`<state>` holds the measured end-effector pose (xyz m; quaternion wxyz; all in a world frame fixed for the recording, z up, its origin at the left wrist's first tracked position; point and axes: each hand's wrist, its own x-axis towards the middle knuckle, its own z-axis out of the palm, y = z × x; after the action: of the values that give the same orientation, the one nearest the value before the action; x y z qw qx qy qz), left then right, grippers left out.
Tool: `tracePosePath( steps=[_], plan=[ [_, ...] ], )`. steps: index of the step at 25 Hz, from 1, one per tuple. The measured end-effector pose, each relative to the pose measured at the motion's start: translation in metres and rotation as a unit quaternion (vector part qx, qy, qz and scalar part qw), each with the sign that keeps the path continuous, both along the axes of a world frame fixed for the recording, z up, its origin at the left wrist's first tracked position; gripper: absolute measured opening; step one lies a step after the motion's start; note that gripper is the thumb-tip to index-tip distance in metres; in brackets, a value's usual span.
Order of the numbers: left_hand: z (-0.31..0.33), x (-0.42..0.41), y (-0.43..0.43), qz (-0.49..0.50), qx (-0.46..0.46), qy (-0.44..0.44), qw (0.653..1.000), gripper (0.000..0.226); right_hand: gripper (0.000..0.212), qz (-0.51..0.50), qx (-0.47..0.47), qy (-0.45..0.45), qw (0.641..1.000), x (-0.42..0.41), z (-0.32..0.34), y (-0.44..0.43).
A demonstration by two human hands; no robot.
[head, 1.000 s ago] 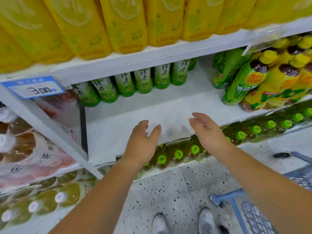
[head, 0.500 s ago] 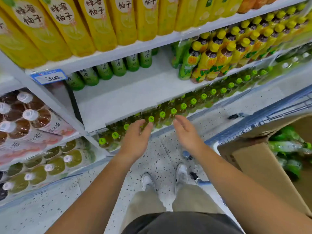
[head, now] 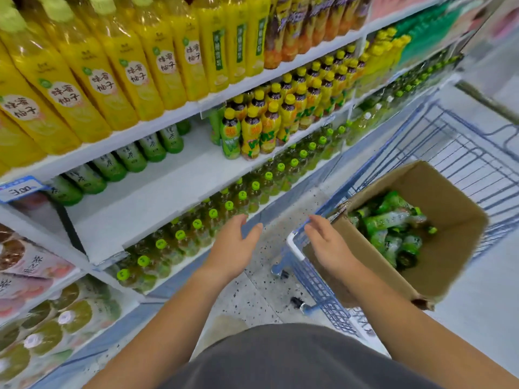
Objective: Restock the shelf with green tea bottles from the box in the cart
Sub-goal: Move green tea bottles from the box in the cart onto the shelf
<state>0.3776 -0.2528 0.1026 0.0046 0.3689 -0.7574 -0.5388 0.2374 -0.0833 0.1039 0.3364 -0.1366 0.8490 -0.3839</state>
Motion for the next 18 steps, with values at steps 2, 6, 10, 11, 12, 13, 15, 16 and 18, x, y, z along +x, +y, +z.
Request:
tracePosePath(
  steps=[2,6,10,11,12,13,15,16,18],
  plan=[
    [0.007,-0.026,0.024,-0.013,-0.002,0.011,1.000,0.064,0.050,-0.022,-0.004,0.012,1.000,-0.018,0.003,0.031],
    [0.019,-0.079,0.089,-0.029,0.033,0.009,0.999,0.058,0.050,-0.050,-0.011,0.014,0.999,-0.062,0.006,0.102],
    [0.019,-0.127,0.152,-0.034,0.073,0.001,0.997,0.055,0.052,-0.069,-0.016,-0.004,0.997,-0.103,0.001,0.172],
    [0.018,-0.138,0.165,-0.036,0.079,-0.006,0.996,0.055,0.053,-0.079,-0.022,-0.013,0.997,-0.112,-0.002,0.187],
    [0.017,-0.150,0.178,-0.041,0.082,-0.013,0.996,0.054,0.053,-0.090,-0.025,-0.020,0.995,-0.121,-0.005,0.202],
    [0.016,-0.160,0.190,-0.049,0.084,-0.018,0.995,0.053,0.053,-0.100,-0.024,-0.025,0.994,-0.129,-0.009,0.215],
    [0.016,-0.181,0.212,-0.068,0.079,-0.041,0.994,0.052,0.054,-0.122,-0.023,-0.039,0.991,-0.142,-0.015,0.238],
    [0.015,-0.189,0.220,-0.079,0.072,-0.052,0.993,0.051,0.054,-0.134,-0.022,-0.047,0.990,-0.144,-0.019,0.246],
    [0.012,-0.206,0.229,-0.110,0.061,-0.067,0.990,0.050,0.054,-0.157,-0.019,-0.065,0.985,-0.149,-0.028,0.255]
  ],
)
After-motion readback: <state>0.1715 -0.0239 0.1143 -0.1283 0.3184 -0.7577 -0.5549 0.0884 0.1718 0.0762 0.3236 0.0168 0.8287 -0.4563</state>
